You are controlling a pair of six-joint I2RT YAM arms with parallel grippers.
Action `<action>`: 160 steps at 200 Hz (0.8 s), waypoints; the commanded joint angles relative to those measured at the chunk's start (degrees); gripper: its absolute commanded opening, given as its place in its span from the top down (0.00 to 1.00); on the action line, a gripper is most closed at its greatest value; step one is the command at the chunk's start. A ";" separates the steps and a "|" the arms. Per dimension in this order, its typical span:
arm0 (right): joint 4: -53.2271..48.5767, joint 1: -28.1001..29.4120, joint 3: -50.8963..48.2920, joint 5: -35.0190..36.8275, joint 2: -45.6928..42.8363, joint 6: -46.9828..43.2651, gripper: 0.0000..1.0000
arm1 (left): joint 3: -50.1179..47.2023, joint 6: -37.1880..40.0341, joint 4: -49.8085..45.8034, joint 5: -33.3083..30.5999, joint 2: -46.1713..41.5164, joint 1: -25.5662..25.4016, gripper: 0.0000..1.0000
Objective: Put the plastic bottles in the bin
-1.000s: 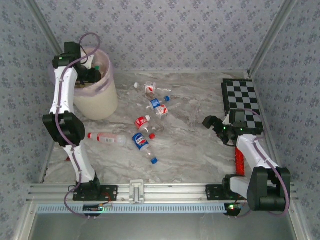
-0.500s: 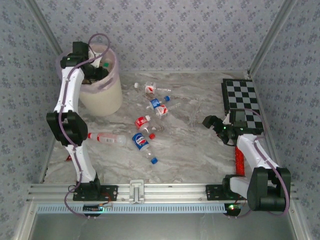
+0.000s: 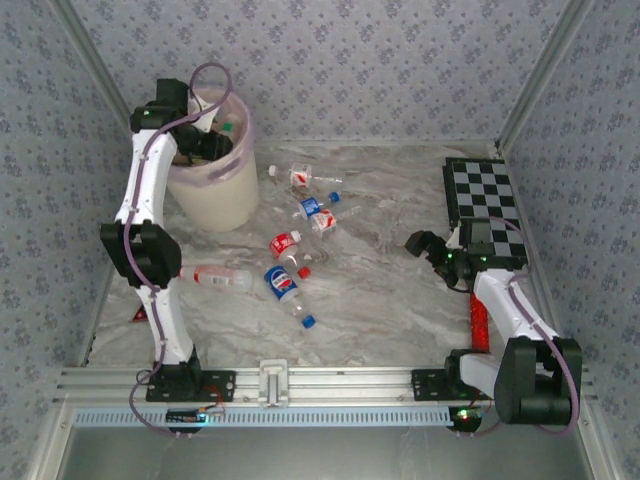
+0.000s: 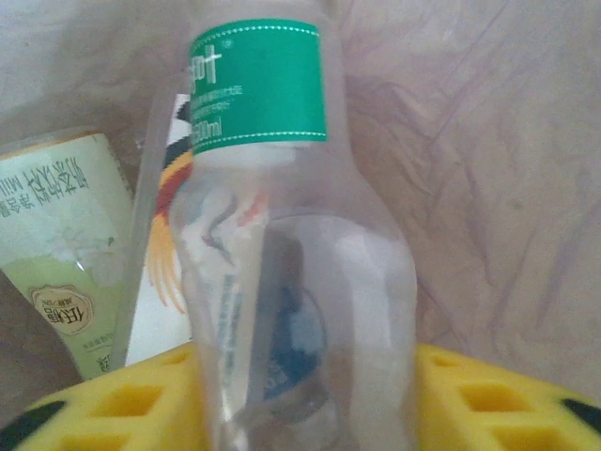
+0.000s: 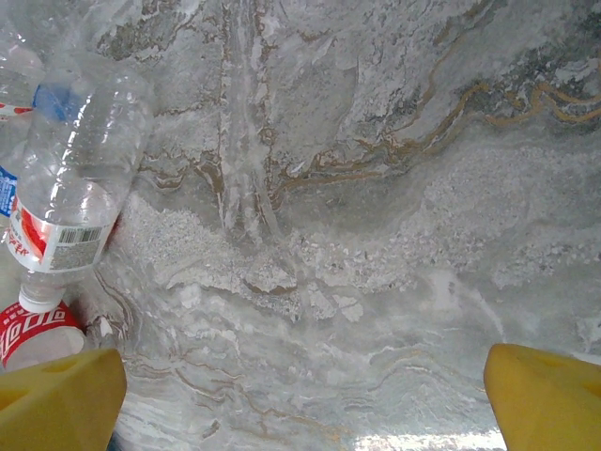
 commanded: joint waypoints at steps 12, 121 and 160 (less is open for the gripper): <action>-1.23 -0.20 0.96 0.06 -0.94 -0.89 0.00 | 8.86 0.14 -12.60 1.35 0.79 -1.39 0.28; -1.19 0.13 2.00 0.42 -0.40 -0.51 0.00 | 7.65 -10.72 -6.11 -11.47 -18.07 -1.46 0.01; -0.02 0.15 1.01 0.70 0.41 -0.26 0.00 | -25.00 -22.80 9.65 -13.76 -42.20 -2.10 0.03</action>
